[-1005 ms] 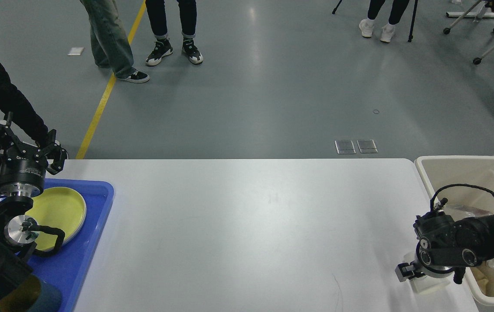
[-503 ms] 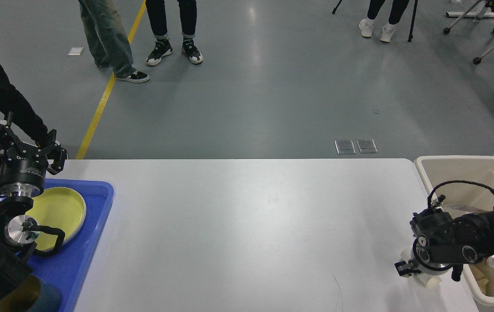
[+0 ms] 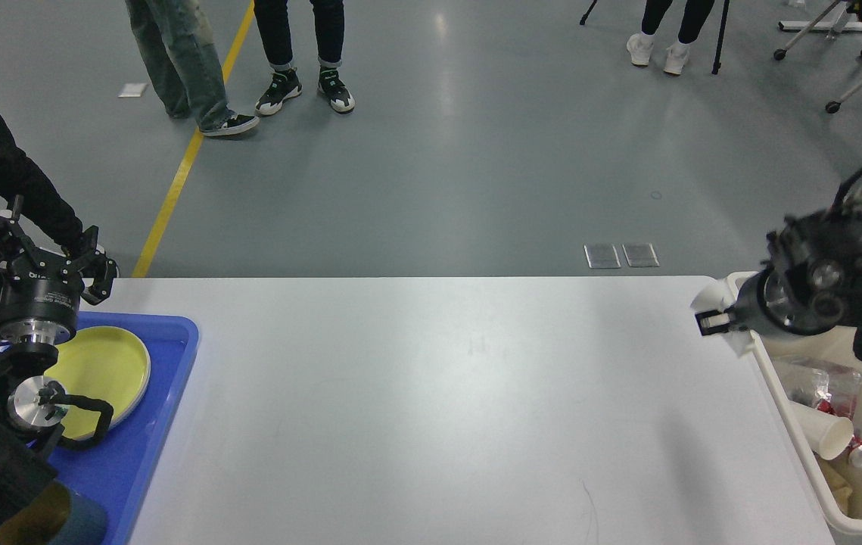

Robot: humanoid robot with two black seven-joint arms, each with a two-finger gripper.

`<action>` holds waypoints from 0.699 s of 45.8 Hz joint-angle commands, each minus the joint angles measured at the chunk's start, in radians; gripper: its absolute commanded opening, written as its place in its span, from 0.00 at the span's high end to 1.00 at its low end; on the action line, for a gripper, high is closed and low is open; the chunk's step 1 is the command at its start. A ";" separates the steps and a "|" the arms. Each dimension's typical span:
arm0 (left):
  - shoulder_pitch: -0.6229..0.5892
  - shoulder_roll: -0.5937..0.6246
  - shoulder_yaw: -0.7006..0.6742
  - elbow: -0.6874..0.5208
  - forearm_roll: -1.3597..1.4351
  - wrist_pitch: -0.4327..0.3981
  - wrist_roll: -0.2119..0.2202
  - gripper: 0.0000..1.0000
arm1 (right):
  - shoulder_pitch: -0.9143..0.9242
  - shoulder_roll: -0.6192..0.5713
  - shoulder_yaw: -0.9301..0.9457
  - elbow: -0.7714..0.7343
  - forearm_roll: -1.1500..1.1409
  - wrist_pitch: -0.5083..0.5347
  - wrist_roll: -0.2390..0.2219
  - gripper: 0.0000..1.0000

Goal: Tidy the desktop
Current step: 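Lift the paper cup and drop it into the cream bin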

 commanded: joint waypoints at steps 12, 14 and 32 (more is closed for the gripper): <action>-0.001 0.000 0.000 0.000 0.000 0.000 0.000 0.04 | 0.343 -0.196 0.075 0.013 0.049 0.003 0.001 1.00; -0.001 0.000 0.000 0.000 0.000 -0.001 0.000 0.04 | 0.333 -0.203 0.063 0.001 0.051 0.001 0.001 1.00; -0.001 0.000 0.000 0.000 0.000 0.000 0.000 0.04 | -0.247 -0.126 0.106 -0.568 0.091 -0.117 0.001 0.47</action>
